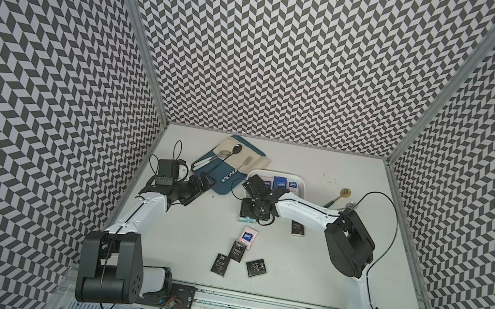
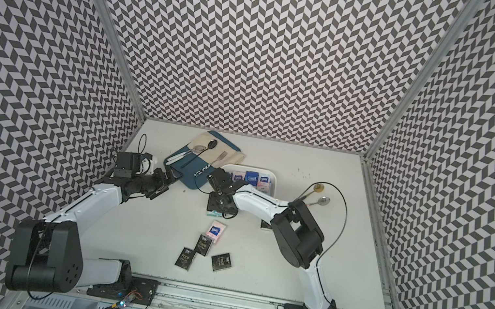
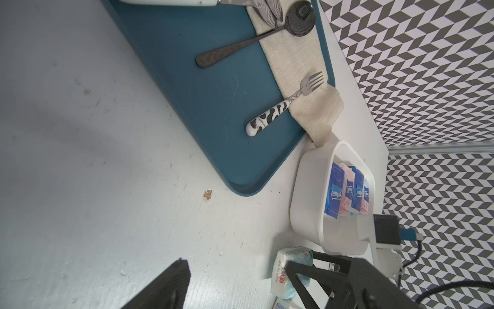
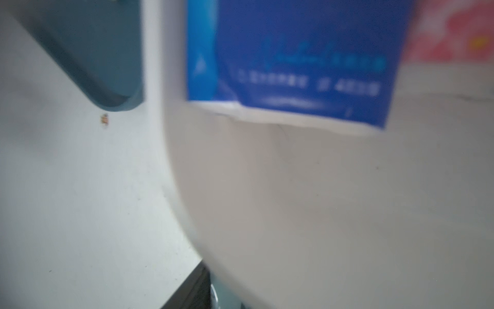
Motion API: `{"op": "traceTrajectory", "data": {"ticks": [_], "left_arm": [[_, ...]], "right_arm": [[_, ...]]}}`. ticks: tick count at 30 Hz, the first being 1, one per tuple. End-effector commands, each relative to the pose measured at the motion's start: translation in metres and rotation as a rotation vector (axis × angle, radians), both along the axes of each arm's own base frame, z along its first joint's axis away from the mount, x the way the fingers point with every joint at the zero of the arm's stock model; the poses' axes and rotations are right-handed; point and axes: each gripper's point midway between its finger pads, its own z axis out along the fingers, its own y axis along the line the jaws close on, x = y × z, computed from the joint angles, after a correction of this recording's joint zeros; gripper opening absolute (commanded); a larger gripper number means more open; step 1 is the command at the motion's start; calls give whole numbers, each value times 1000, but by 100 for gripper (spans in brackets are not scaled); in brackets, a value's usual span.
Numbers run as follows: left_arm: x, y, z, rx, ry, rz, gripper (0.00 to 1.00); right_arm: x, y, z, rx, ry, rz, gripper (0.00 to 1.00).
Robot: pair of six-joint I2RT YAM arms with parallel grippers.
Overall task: Put the pocket tissues into the storage box
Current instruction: Pick up the pocket tissues from the center of the board.
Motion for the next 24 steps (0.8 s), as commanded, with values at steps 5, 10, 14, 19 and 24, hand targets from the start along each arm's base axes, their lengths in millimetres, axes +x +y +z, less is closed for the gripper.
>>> {"op": "traceTrajectory", "data": {"ticks": [5, 10, 14, 19, 24], "left_arm": [[-1, 0, 5, 3, -23, -12, 99], [1, 0, 8, 1, -26, -15, 99], [2, 0, 8, -1, -25, -13, 99], [1, 0, 7, -3, -21, -11, 99], [0, 0, 7, 3, -21, -10, 99]], "right_arm": [[1, 24, 86, 212, -110, 82, 64], [20, 3, 113, 214, -188, 32, 64], [43, -22, 126, 169, -275, -15, 65], [67, -46, 119, 99, -336, -54, 65], [78, -51, 102, 57, -349, -59, 65]]}}
